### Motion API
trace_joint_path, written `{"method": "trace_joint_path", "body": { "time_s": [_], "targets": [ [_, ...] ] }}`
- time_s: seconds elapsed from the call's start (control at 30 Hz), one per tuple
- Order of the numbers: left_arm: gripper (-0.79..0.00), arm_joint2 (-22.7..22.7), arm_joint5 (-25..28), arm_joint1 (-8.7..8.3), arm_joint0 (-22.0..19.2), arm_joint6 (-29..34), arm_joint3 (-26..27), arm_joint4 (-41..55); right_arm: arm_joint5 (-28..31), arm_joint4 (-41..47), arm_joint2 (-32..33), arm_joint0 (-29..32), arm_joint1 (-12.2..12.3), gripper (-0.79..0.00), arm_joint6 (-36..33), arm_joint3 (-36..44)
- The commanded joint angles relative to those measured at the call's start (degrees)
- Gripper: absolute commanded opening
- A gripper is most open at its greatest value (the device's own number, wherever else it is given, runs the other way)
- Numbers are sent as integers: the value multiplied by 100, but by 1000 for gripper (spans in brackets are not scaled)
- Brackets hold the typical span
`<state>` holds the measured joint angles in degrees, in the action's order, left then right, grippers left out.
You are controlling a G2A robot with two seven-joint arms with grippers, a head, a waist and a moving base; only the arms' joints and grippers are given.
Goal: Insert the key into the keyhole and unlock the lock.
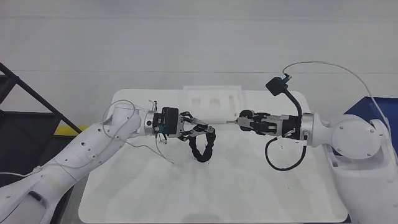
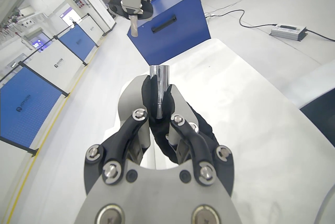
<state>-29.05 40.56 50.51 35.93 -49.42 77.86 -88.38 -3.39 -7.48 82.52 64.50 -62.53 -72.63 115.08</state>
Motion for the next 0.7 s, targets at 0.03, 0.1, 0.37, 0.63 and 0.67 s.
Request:
{"method": "trace_joint_path", "body": {
  "time_s": [0.03,0.1,0.37,0.63,0.67],
  "targets": [
    [-785,-177,-333,-44,149,171,291,-43,-121,-115,7,74,26,-785,52,233],
    [-785,-286,-507,-71,234,272,467,-112,-169,-171,-1,137,42,-785,80,389],
    [-785,-524,-1006,-112,492,542,839,-328,-180,-248,-13,191,62,-785,144,542],
    [-785,-524,-1006,-112,492,542,839,-328,-180,-248,-13,191,62,-785,144,542],
    [-785,-524,-1006,-112,492,542,839,-328,-180,-248,-13,191,62,-785,144,542]
  ]
}}
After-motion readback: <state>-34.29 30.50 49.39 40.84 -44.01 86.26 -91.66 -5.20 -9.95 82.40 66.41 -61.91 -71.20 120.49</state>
